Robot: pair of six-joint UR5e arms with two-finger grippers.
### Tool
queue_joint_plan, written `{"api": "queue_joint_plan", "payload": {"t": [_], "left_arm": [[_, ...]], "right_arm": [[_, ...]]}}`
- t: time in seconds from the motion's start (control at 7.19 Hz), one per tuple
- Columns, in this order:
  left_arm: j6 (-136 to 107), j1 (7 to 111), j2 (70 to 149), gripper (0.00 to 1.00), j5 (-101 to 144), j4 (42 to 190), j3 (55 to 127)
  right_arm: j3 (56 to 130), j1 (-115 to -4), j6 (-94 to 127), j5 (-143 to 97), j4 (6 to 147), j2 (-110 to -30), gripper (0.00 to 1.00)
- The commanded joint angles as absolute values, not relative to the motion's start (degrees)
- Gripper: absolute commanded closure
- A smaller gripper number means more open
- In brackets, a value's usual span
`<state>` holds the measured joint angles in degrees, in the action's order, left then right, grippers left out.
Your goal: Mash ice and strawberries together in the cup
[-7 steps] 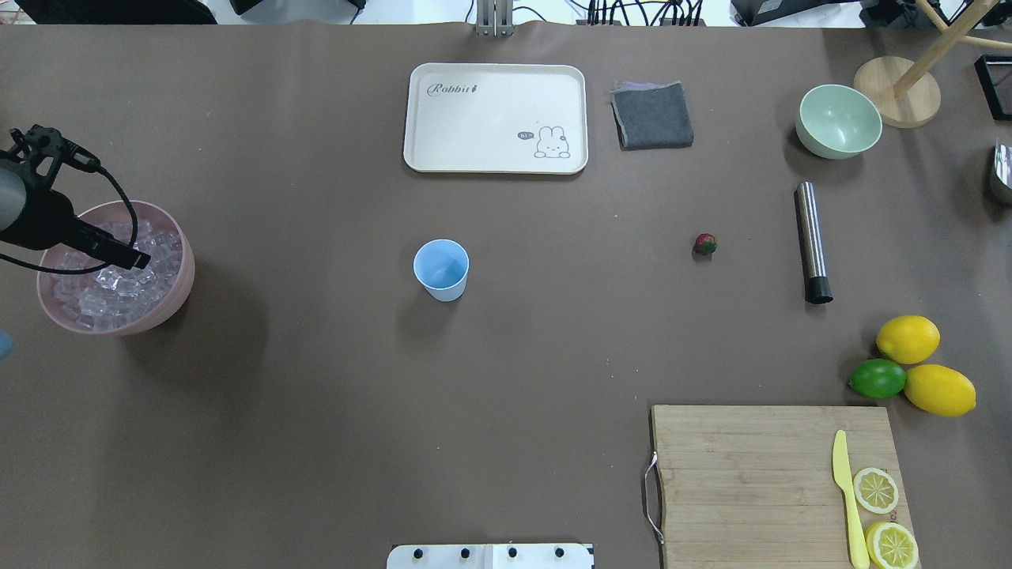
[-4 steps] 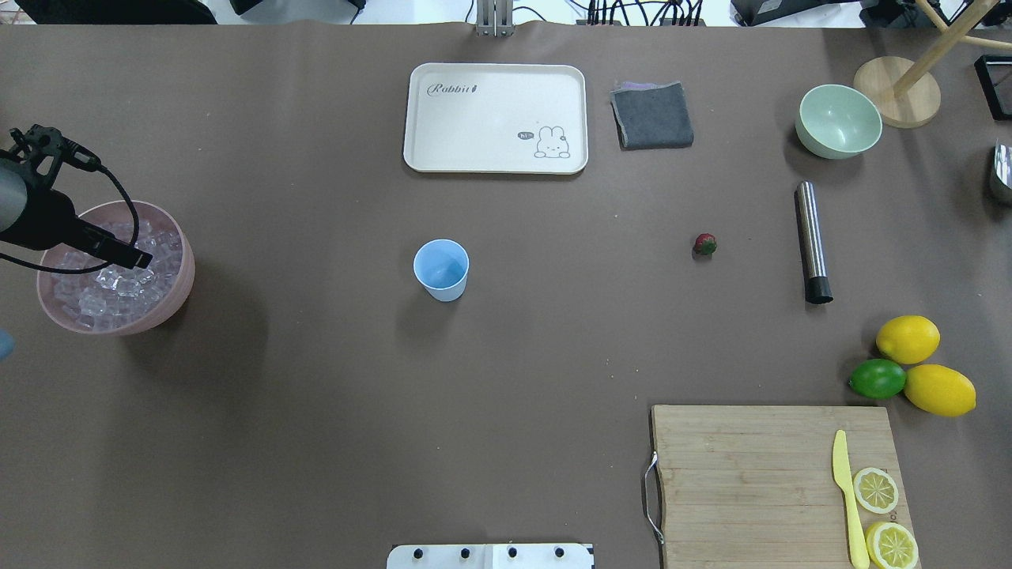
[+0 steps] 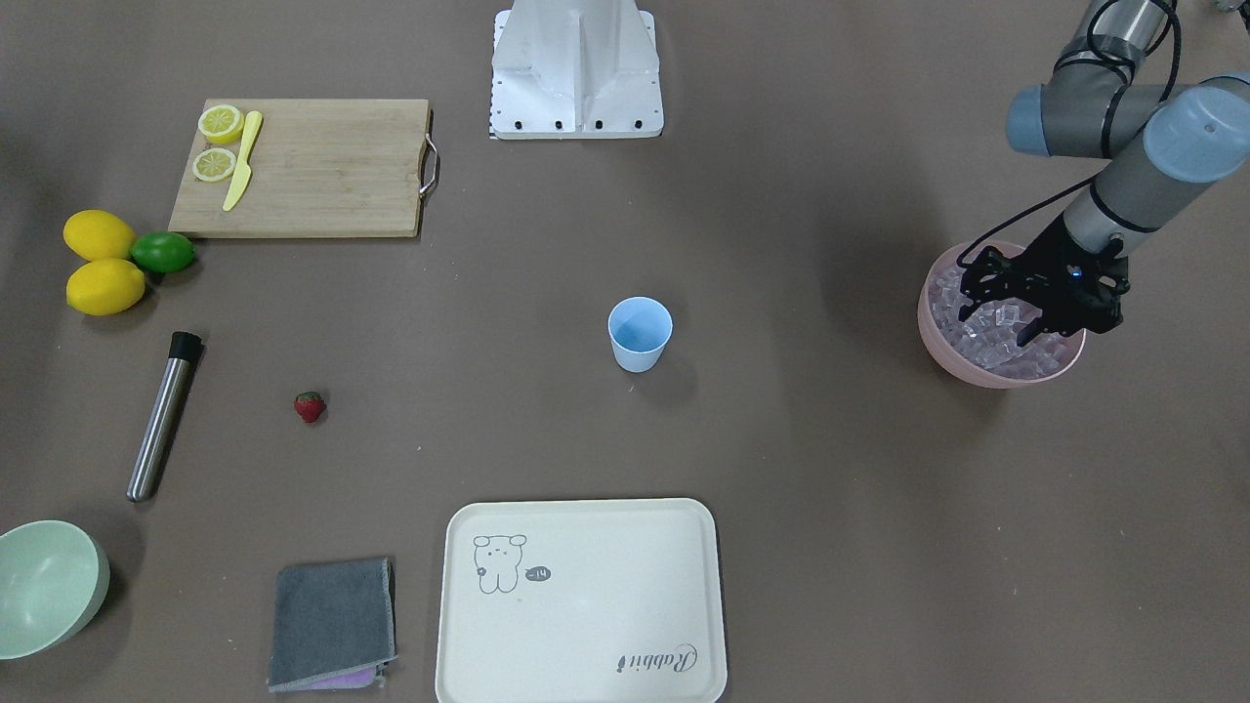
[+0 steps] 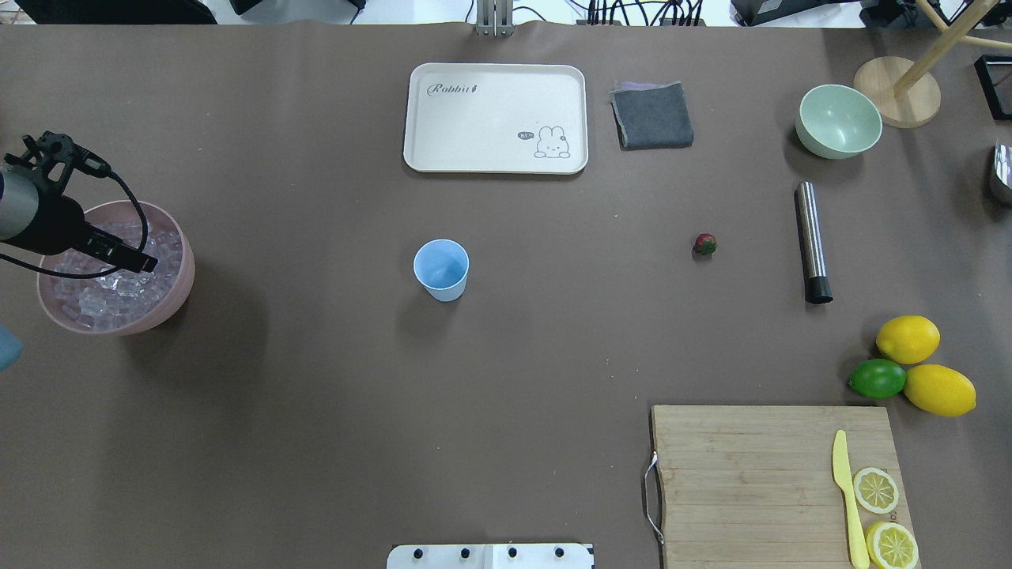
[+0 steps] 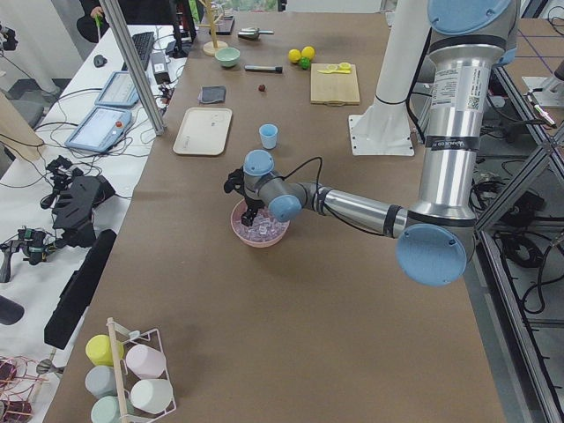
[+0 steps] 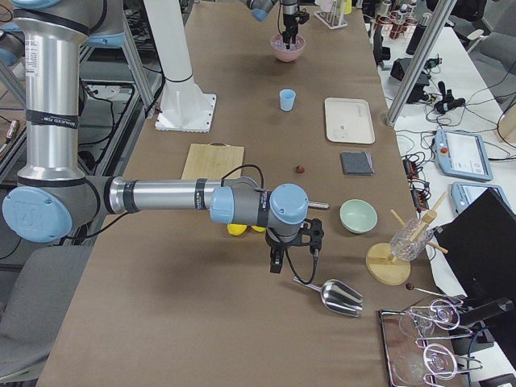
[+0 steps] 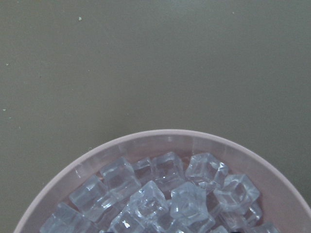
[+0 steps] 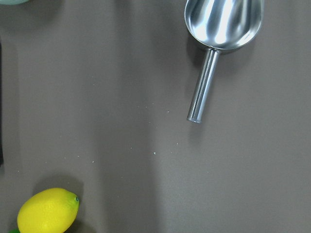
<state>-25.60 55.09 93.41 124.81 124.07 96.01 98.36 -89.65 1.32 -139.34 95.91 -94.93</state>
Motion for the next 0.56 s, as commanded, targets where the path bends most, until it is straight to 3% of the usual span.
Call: {"api": "queue_joint_plan", "payload": {"t": [0.0,0.42], "left_arm": [[-25.66,54.67,93.43,0.2,124.72,124.01,95.98],[-25.58,54.05,93.87,0.29,124.72,124.28,94.66]], "right_arm": [[98.35,-89.65,1.32,-139.13,95.98,-95.01,0.0],[98.35,-89.65,1.32,-139.13,95.98,-95.01,0.0]]}}
